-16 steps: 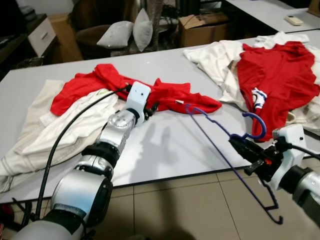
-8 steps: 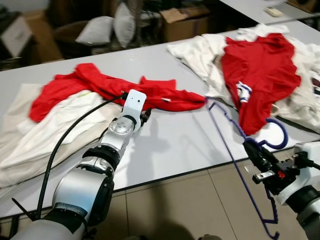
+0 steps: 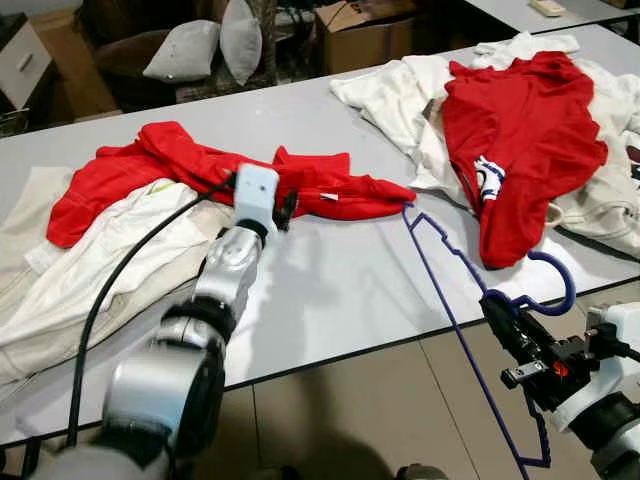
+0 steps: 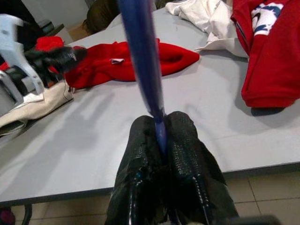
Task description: Hang hanger
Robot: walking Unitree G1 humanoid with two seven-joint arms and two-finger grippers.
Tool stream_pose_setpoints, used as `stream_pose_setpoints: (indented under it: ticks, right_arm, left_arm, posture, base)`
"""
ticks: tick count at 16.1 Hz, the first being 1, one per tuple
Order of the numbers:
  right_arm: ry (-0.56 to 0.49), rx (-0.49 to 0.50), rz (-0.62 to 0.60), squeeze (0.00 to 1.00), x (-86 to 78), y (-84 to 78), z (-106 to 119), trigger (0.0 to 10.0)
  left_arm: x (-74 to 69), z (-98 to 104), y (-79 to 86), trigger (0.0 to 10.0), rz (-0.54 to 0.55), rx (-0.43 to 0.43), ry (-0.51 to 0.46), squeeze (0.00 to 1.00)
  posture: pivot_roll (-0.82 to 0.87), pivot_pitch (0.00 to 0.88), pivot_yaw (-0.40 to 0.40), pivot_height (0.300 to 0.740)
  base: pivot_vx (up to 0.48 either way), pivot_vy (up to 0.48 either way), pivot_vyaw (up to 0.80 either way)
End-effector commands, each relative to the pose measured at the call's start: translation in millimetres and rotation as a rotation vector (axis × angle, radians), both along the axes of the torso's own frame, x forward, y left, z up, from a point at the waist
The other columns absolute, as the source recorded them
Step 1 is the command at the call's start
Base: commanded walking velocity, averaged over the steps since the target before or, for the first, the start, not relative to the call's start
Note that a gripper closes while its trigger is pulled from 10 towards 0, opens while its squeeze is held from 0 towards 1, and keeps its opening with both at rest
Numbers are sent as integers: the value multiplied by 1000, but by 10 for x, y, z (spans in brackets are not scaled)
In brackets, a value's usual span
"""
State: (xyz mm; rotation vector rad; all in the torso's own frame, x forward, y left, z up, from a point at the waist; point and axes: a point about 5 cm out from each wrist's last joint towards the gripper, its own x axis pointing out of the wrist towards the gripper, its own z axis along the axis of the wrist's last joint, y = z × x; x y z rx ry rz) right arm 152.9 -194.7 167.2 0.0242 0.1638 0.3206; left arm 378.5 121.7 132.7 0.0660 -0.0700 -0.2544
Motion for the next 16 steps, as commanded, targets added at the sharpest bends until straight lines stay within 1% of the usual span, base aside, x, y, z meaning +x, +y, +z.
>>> stream_pose_setpoints:
  ticks: [1, 2, 3, 5, 6, 8, 9, 10, 15, 16]
  right_arm:
    - [-13, 7, 11, 0, 12, 16, 9, 10000]
    - [-12, 9, 19, 0, 23, 30, 4, 10000]
    - [-10, 6, 44, 0, 54, 69, -1, 10000]
    - [-12, -1, 60, 0, 67, 92, 0, 10000]
    - [-16, -6, 55, 0, 84, 80, 4, 10000]
    - [-19, -14, 51, 0, 94, 67, 5, 10000]
    - [-18, -18, 57, 0, 97, 66, 8, 10000]
    - [-14, -25, 76, 0, 102, 76, 18, 10000]
    - [-9, -43, 118, 0, 129, 84, 61, 10000]
    - [-5, -48, 125, 0, 127, 81, 68, 10000]
  left_arm:
    - [-40, 2, 67, 10000, 6, -23, -49, 0]
    - [-49, -61, 104, 10000, 34, 12, -18, 0]
    - [-53, -214, 248, 10000, 145, 105, 91, 0]
    - [-62, -300, 410, 10000, 244, 152, 165, 0]
    - [-65, -328, 454, 10000, 261, 156, 198, 0]
    - [-68, -349, 465, 10000, 264, 152, 221, 0]
    - [-66, -350, 454, 10000, 262, 121, 227, 0]
    - [-54, -339, 397, 10000, 246, 66, 234, 0]
    - [-41, -332, 325, 10000, 240, -6, 249, 0]
    - [-49, -351, 322, 10000, 241, -4, 258, 0]
  posture:
    - [-321, 62, 128, 740]
    - [-314, 61, 122, 740]
    - [-315, 59, 118, 740]
    - [-318, 53, 112, 740]
    - [-321, 53, 111, 740]
    - [-327, 52, 105, 740]
    - [-331, 56, 93, 740]
    - [-339, 60, 73, 740]
    - [-364, 71, 36, 740]
    - [-371, 76, 27, 740]
  base:
    - [0, 0, 0]
    - [0, 0, 0]
    - [0, 0, 0]
    - [0, 0, 0]
    - [0, 0, 0]
    - [0, 0, 0]
    - [0, 0, 0]
    - [0, 0, 0]
    - [0, 0, 0]
    - [0, 0, 0]
